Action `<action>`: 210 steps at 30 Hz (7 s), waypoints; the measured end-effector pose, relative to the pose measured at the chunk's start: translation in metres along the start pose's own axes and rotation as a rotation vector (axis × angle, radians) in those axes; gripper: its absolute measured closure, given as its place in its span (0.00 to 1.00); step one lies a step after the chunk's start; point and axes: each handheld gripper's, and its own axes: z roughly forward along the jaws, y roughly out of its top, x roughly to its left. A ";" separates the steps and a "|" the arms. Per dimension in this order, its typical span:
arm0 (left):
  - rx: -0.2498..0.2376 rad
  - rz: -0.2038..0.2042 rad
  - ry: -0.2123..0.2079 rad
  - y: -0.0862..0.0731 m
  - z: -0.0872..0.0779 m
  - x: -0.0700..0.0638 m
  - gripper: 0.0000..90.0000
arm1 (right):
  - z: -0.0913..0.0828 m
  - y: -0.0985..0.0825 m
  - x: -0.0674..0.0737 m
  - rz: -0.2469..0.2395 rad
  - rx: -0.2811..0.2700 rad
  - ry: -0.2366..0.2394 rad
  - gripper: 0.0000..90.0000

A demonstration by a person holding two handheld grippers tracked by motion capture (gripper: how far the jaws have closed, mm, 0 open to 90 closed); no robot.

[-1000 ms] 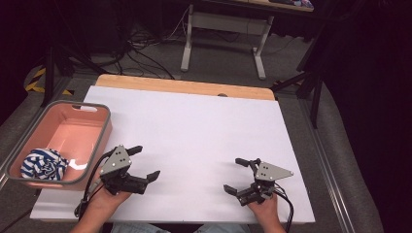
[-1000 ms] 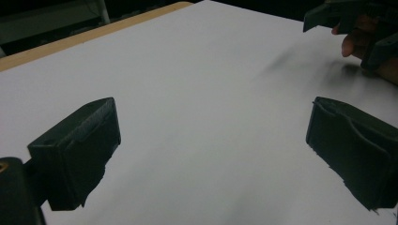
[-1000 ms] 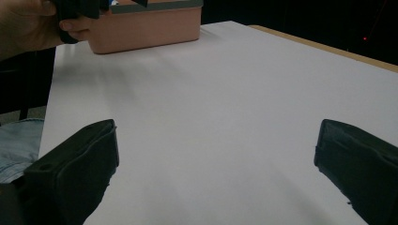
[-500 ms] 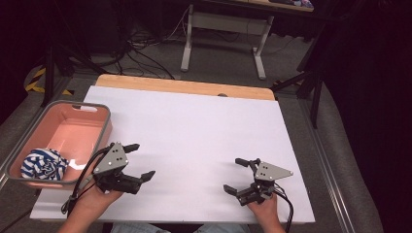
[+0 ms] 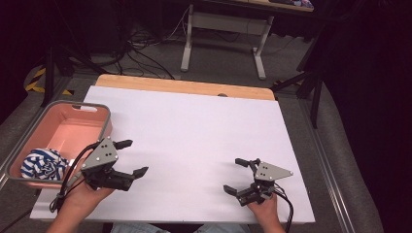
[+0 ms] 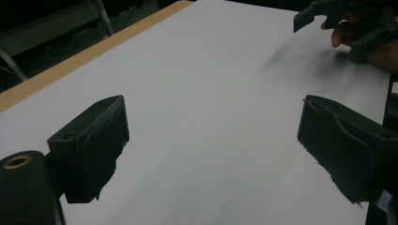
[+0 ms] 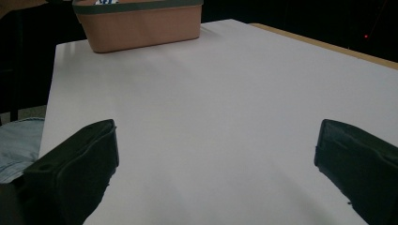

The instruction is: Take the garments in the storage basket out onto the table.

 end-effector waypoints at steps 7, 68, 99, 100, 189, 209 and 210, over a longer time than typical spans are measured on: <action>-0.003 0.004 0.028 0.002 -0.010 0.006 0.11 | 0.000 0.000 0.000 0.000 0.001 0.001 0.00; 0.075 -0.250 0.353 -0.052 -0.101 0.092 0.03 | 0.000 0.000 0.000 0.001 0.003 0.020 0.00; 0.354 -0.432 0.459 -0.098 -0.114 0.119 0.05 | 0.002 0.000 -0.001 0.008 0.009 0.022 0.00; 0.368 -0.434 0.457 -0.099 -0.114 0.120 0.06 | 0.002 0.000 -0.001 0.008 0.009 0.021 0.00; 0.317 -0.478 0.484 -0.075 -0.120 0.123 0.66 | 0.003 0.000 0.000 0.007 0.026 0.017 0.00; 0.090 -0.430 0.340 -0.040 -0.119 0.098 0.65 | 0.003 0.000 0.000 0.006 0.028 0.016 0.00; 0.090 -0.430 0.340 -0.040 -0.119 0.098 0.65 | 0.003 0.000 0.000 0.006 0.028 0.016 0.00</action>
